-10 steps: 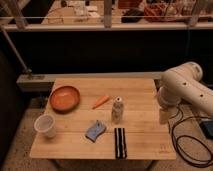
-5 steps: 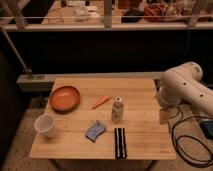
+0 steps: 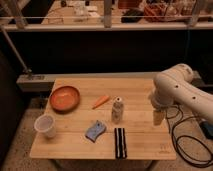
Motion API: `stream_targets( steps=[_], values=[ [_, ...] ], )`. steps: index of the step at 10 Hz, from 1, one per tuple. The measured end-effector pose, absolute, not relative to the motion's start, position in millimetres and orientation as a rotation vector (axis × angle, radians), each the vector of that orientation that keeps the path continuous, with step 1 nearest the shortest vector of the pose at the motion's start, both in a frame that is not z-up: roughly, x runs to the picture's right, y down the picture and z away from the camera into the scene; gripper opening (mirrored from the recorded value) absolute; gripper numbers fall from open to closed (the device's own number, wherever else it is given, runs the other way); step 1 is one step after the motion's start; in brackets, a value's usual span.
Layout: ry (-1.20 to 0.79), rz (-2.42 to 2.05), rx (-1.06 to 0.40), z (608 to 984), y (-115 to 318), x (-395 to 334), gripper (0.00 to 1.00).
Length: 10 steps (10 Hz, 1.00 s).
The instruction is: Knock the bottle over
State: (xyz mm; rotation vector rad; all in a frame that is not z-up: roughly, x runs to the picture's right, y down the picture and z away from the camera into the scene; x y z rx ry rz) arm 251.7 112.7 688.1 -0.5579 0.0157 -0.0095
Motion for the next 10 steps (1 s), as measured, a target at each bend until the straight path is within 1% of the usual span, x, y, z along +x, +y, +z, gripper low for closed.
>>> stream_targets(
  steps=[5,6,7,8,10],
  values=[
    [-0.006,-0.041,-0.548,691,113,225,0.8],
    [-0.009,-0.043,-0.544,692,112,224,0.78],
    [-0.012,-0.051,-0.54,692,111,222,0.72],
    [-0.024,-0.065,-0.537,694,109,212,0.7],
    [-0.026,-0.068,-0.53,695,108,207,0.7]
  ],
)
